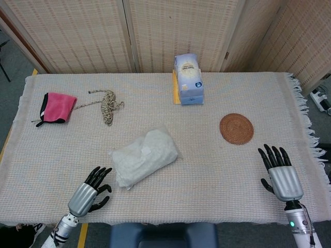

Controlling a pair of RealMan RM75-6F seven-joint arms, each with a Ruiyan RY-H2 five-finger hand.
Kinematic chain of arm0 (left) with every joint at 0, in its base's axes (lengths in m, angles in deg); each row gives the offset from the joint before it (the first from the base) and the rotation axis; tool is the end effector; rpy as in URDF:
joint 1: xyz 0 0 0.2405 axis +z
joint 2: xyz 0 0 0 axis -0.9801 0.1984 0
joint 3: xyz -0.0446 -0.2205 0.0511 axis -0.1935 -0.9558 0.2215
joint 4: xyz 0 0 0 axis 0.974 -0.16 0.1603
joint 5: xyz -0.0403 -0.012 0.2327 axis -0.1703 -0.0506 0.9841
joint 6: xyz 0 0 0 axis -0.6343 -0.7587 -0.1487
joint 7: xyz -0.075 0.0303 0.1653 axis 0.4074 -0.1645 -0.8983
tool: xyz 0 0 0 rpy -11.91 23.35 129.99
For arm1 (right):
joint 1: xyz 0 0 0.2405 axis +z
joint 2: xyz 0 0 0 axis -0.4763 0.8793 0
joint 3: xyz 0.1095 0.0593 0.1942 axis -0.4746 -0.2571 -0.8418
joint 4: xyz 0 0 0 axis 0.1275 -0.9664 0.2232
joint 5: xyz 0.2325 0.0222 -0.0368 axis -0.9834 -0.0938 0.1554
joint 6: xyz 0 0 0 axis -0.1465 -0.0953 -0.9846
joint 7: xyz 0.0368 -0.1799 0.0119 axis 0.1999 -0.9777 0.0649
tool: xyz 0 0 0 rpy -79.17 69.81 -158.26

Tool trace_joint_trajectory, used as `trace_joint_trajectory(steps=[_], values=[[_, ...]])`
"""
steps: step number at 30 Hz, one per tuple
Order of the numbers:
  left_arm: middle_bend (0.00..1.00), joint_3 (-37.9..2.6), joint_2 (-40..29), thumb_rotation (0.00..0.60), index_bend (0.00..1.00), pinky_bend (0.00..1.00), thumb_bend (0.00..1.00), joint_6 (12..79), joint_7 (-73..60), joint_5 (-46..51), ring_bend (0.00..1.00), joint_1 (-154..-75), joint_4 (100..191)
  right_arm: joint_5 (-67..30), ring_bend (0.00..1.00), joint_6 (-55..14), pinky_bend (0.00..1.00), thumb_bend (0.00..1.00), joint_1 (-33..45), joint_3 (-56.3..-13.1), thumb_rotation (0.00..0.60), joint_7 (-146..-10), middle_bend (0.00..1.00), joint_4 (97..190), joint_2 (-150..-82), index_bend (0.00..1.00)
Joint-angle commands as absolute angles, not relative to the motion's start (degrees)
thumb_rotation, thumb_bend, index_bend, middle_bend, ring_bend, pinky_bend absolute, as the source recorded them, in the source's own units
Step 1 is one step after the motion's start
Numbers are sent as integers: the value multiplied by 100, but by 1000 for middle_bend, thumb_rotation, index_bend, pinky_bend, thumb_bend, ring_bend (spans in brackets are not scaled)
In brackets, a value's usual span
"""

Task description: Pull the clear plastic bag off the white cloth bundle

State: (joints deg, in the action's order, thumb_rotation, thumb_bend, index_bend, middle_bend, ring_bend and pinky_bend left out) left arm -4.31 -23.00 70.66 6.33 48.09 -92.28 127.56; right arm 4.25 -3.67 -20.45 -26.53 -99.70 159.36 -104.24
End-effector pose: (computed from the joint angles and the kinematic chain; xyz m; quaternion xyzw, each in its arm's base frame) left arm -0.2311 0.2163 -0.0527 -0.7060 -0.3258 -0.5139 0.3624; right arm -0.2817 -0.2322 0.0714 0.6702 -0.3129 0.3048 0.6001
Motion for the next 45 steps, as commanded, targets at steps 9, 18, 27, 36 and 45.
trace_joint_trajectory(steps=[9,18,27,36,45], values=[[71,-554,-2992,600,497,0,402,7087,733,4663,0,-9462,11960,387,0,-436,0,190,-2024,-2649,600,-9973,0,15960,-10404,15],[70,-570,-3300,600,496,0,343,7188,738,4574,0,-9590,11486,333,0,-491,0,190,-2002,-2662,600,-9985,0,15967,-10390,15],[82,-543,-3547,600,518,0,329,7314,993,4521,0,-9698,11062,303,0,-534,0,190,-1998,-2640,600,-10033,0,16011,-10357,15],[108,-549,-3778,600,569,0,337,7434,1299,4451,0,-9827,10672,252,0,-566,0,190,-1985,-2645,600,-10112,0,16018,-10377,15],[120,-551,-3927,600,595,0,402,7338,1431,4329,0,-9936,10392,232,0,-557,0,190,-1984,-2656,600,-10105,0,16027,-10368,15]])
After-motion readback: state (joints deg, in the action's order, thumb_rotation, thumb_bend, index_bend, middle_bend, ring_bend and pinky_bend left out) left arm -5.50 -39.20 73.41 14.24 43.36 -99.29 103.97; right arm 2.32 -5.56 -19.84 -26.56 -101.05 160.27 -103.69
